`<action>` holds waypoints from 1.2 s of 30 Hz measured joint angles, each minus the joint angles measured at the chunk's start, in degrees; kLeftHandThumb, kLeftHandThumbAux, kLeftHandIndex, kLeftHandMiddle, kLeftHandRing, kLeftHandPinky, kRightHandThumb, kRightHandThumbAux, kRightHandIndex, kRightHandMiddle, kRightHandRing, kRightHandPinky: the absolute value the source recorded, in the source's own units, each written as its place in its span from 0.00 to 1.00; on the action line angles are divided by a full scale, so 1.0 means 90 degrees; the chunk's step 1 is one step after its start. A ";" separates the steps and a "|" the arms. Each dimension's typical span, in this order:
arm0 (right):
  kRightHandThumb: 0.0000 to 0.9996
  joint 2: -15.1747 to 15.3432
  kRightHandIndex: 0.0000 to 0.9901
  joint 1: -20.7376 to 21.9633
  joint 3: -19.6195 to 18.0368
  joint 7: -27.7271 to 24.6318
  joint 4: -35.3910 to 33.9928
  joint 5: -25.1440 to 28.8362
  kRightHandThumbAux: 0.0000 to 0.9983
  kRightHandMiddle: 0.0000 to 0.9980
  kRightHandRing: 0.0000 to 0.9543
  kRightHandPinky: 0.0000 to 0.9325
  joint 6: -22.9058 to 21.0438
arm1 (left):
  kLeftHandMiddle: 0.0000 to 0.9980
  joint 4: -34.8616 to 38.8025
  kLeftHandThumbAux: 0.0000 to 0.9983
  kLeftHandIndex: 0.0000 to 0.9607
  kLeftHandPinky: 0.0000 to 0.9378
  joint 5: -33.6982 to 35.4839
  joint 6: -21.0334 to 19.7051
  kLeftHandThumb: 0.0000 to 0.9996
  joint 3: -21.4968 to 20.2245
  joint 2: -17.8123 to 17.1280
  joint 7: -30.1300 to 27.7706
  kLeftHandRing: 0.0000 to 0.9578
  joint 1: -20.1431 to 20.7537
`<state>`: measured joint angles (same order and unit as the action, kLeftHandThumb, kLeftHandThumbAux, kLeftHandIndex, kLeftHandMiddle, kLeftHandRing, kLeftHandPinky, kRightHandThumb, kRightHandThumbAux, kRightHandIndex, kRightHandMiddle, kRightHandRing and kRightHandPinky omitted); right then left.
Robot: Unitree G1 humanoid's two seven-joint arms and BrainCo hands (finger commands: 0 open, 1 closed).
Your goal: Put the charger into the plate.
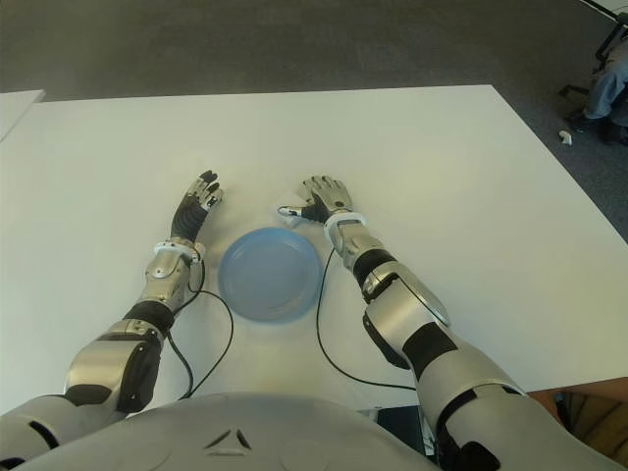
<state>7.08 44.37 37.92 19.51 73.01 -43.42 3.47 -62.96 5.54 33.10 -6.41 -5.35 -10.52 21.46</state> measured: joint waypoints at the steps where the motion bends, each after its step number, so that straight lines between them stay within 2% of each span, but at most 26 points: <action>1: 0.32 0.0006 0.00 0.0000 0.0015 -0.0005 0.0007 -0.0001 0.08 0.00 0.00 0.00 -0.0005 | 0.00 0.0000 0.53 0.00 0.05 0.0000 0.0000 0.13 0.0000 0.0000 0.0000 0.00 0.0000; 13: 0.29 0.0419 0.00 -0.0046 0.0153 -0.0005 -0.0106 -0.0004 0.08 0.00 0.00 0.00 0.0128 | 0.00 0.0004 0.53 0.00 0.05 0.0000 0.0020 0.13 0.0008 0.0029 -0.0035 0.00 0.0000; 20: 0.28 0.1083 0.00 -0.0323 0.0111 0.0161 -0.0465 0.0002 0.09 0.00 0.00 0.00 0.0257 | 0.00 0.0026 0.50 0.00 0.06 0.0000 0.0021 0.12 0.0006 0.0026 -0.0058 0.00 -0.0015; 26: 0.28 0.1758 0.00 -0.0771 0.0013 0.0415 -0.1030 0.0006 0.10 0.00 0.00 0.00 0.0297 | 0.00 0.0045 0.49 0.00 0.06 0.0000 0.0021 0.11 0.0006 0.0015 -0.0058 0.00 -0.0036; 36: 0.28 0.2415 0.00 -0.1567 -0.0169 0.0706 -0.2060 0.0007 0.11 0.00 0.00 0.00 0.0310 | 0.00 0.0059 0.52 0.00 0.07 0.0001 0.0021 0.12 0.0003 0.0000 -0.0058 0.00 -0.0057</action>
<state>28.81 30.27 36.40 25.86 54.47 -43.36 6.26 -62.43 5.55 33.29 -6.38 -5.35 -11.05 20.95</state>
